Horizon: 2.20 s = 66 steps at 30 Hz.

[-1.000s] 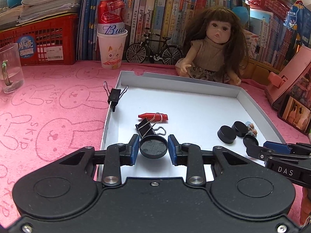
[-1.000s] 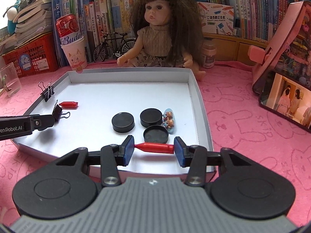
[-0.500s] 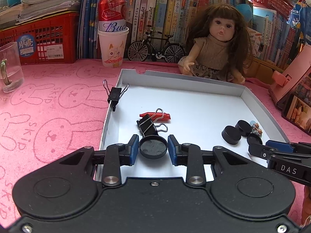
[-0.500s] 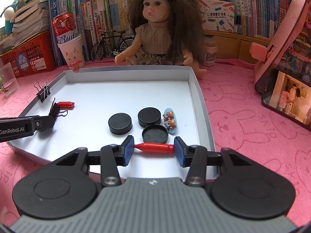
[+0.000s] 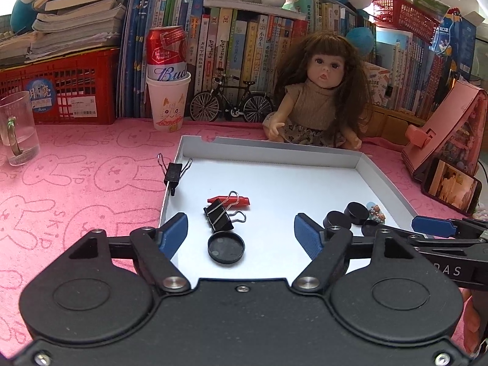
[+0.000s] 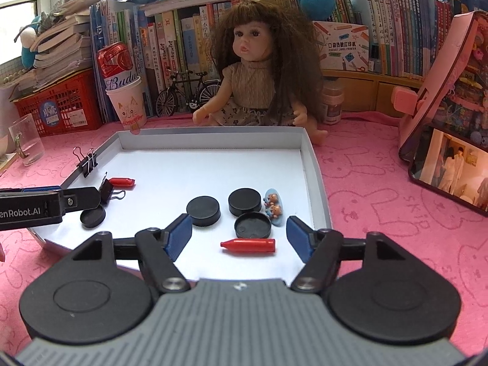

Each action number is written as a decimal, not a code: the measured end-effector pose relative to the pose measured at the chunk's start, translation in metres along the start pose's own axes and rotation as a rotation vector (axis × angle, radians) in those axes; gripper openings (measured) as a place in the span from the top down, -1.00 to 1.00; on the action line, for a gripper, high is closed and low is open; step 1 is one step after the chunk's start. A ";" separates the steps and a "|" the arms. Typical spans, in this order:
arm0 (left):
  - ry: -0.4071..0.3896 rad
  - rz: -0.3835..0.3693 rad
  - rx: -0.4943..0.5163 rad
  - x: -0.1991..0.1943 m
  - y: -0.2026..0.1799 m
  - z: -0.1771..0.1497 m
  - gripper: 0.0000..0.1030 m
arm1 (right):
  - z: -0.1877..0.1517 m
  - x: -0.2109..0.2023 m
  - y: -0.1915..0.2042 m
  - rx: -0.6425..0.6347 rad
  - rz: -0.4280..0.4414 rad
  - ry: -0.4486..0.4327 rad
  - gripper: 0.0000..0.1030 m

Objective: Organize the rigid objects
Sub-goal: 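Open both tools to release the lid and red cylinder into the tray, then withdraw both tools from the tray toward the remaining items, then grasp a wooden bead with the left tool while the right tool approaches the blue clip toy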

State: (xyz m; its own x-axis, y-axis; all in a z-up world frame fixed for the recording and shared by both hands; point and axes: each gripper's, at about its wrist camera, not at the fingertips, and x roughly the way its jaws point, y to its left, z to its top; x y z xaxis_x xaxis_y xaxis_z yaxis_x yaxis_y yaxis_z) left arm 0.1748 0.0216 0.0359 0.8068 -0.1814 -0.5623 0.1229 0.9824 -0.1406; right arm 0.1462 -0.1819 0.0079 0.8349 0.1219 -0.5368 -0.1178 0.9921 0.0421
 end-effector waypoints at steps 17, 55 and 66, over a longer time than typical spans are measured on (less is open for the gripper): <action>-0.047 -0.078 0.062 -0.054 -0.010 -0.015 -0.67 | -0.008 -0.047 0.004 -0.040 0.061 -0.080 -0.80; 0.090 -0.212 0.178 -0.114 -0.023 -0.116 -0.28 | -0.096 -0.111 0.015 -0.303 0.131 -0.020 -0.77; 0.072 -0.215 0.198 -0.108 -0.044 -0.124 0.01 | -0.103 -0.102 0.019 -0.329 0.092 0.018 -0.57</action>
State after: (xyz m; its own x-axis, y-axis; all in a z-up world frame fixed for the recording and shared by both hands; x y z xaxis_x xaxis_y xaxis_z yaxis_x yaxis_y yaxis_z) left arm 0.0105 -0.0073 0.0013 0.7075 -0.3822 -0.5944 0.4026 0.9093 -0.1054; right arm 0.0032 -0.1786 -0.0234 0.8038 0.2069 -0.5578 -0.3614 0.9146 -0.1816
